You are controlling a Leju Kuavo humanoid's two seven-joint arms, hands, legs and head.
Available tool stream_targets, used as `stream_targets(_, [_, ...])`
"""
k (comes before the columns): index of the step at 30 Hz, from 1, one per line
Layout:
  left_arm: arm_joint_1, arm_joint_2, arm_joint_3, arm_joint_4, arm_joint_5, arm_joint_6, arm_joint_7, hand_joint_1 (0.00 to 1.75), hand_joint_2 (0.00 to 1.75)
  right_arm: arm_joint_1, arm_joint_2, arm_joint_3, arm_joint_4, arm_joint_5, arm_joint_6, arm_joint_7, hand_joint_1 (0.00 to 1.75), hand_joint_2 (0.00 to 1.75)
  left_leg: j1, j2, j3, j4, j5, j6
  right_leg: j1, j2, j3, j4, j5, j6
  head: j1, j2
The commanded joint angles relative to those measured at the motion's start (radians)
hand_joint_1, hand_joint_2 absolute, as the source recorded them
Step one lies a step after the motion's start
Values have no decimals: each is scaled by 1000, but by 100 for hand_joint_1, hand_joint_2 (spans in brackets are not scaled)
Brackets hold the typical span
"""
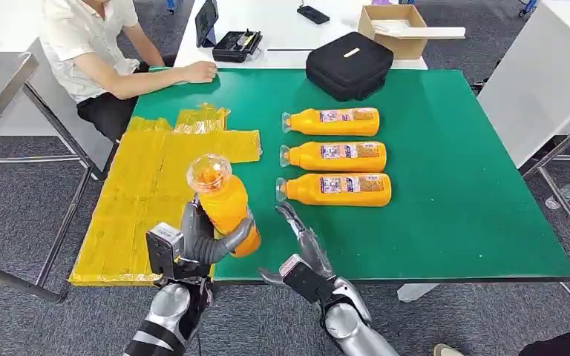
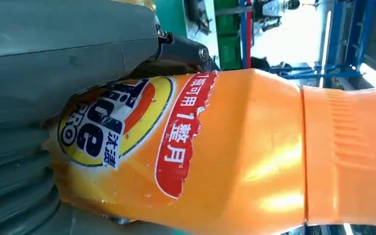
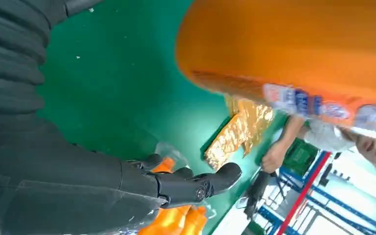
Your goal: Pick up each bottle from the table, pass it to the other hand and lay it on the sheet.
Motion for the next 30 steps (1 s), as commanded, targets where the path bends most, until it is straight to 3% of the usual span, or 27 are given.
stream_targets(1, [-110, 123, -17, 12, -418, 247, 56, 175, 175, -17, 26, -97, 7, 23, -50, 1, 0, 175, 1, 1, -1, 0, 1, -2, 1, 0, -1, 0, 1, -3, 0, 0])
stream_targets(7, [-105, 119, -9, 6, -425, 238, 56, 175, 175, -16, 27, -99, 7, 25, -48, 0, 0, 175, 3, 1, -1, 0, 1, -2, 3, 1, 0, -1, 1, -4, 0, 0])
stream_targets(10, [-133, 144, -23, 23, -598, 311, 120, 175, 175, -11, 33, -122, -1, 26, -44, -2, 0, 175, 2, 1, 0, 1, 0, -2, 2, 0, 0, 0, 0, -3, 0, 0])
stream_targets(12, [-197, 185, -44, 100, -784, 321, 204, 175, 175, -20, 35, -139, 1, 25, -35, -6, 0, 175, 3, 1, -1, 1, 1, -3, 3, 0, 0, 0, 1, -4, 0, 0])
stream_targets(18, [-358, 226, -35, 433, -984, 318, 224, 175, 175, -45, 45, -143, 19, 18, 12, -32, 0, 175, 2, 1, 0, 0, 2, -3, 2, 0, 0, 0, 2, -4, 0, 0])
stream_targets(20, [-379, 234, -7, 499, -969, 281, 204, 175, 175, -48, 47, -136, 26, 12, 21, -38, 0, 175, 5, 3, -1, 0, 3, -5, 6, 2, 0, -1, 4, -7, 0, 0])
stream_targets(24, [-426, 280, -67, 617, -1071, 254, 202, 175, 175, -54, 49, -128, 39, -5, 32, -55, 0, 175, 3, 3, 1, 0, 2, -4, 3, 2, 0, 1, 1, -4, 0, 0])
stream_targets(30, [-431, 289, -41, 645, -1044, 225, 191, 175, 175, -44, 53, -120, 45, -19, 42, -65, 0, 175, 2, 2, 0, 0, 2, -3, 2, 1, 0, 2, 1, -3, 0, 0])
